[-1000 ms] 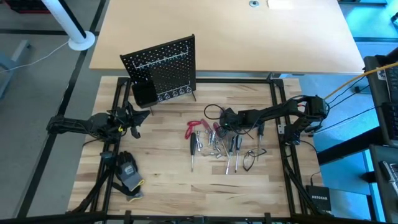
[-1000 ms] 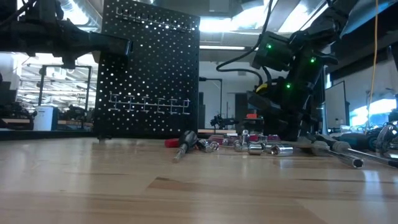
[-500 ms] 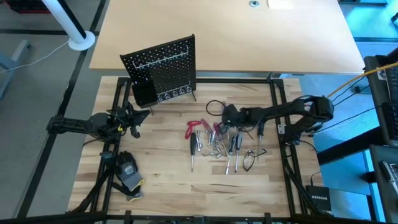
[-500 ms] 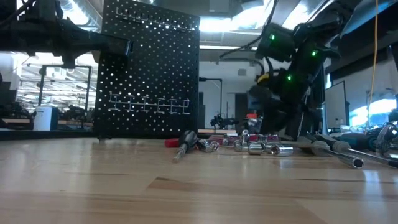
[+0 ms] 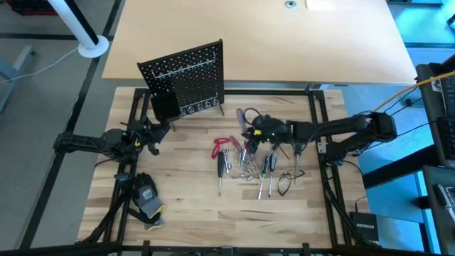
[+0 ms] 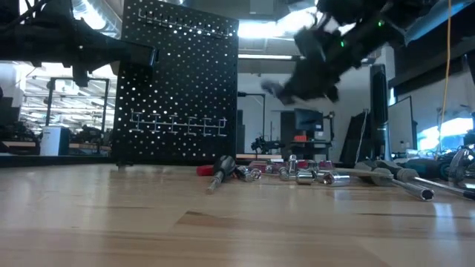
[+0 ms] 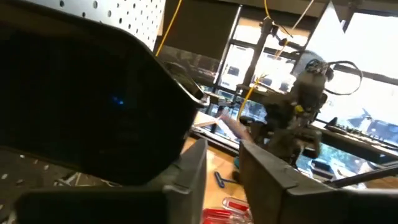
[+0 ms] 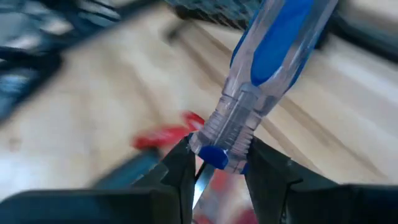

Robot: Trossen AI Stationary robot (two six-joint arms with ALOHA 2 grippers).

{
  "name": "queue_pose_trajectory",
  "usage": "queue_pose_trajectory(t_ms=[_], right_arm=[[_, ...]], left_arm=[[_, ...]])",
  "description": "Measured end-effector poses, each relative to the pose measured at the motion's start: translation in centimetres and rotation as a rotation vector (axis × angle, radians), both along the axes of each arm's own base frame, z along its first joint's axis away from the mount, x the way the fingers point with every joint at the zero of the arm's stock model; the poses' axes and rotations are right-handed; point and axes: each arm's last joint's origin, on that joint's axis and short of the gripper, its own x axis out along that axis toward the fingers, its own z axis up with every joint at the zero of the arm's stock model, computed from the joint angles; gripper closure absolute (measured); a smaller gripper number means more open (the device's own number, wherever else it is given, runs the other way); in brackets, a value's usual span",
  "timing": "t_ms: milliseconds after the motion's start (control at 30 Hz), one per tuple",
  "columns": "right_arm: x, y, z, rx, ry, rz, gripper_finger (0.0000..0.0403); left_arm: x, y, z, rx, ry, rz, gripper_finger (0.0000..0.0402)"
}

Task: Hang tools onto peg board
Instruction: Hang the blue screwdriver onto the peg board

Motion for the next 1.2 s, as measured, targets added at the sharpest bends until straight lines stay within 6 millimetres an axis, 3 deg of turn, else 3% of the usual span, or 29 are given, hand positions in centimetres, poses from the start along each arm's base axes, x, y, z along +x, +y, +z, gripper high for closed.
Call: queue_pose_trajectory(t_ms=[233, 567, 1000, 1200], right_arm=[[1.1, 3.2, 2.4, -0.232, -0.214, 0.192, 0.0290], [1.3, 4.7, 4.2, -0.376, -0.365, 0.258, 0.0290], [1.2, 6.4, 4.5, -0.397, -0.406, 0.329, 0.0290], [1.5, 7.9, 5.2, -0.495, -0.544, 0.360, 0.0290]], left_arm=[[-0.1, -0.4, 1.1, 0.000, -0.054, -0.148, 0.0250], [1.0, -1.7, 3.0, -0.002, 0.034, -0.288, 0.0243], [5.4, -6.0, 8.1, 0.071, 0.258, -0.498, 0.0243], [8.6, -7.6, 10.0, 0.117, 0.258, -0.429, 0.0243]])
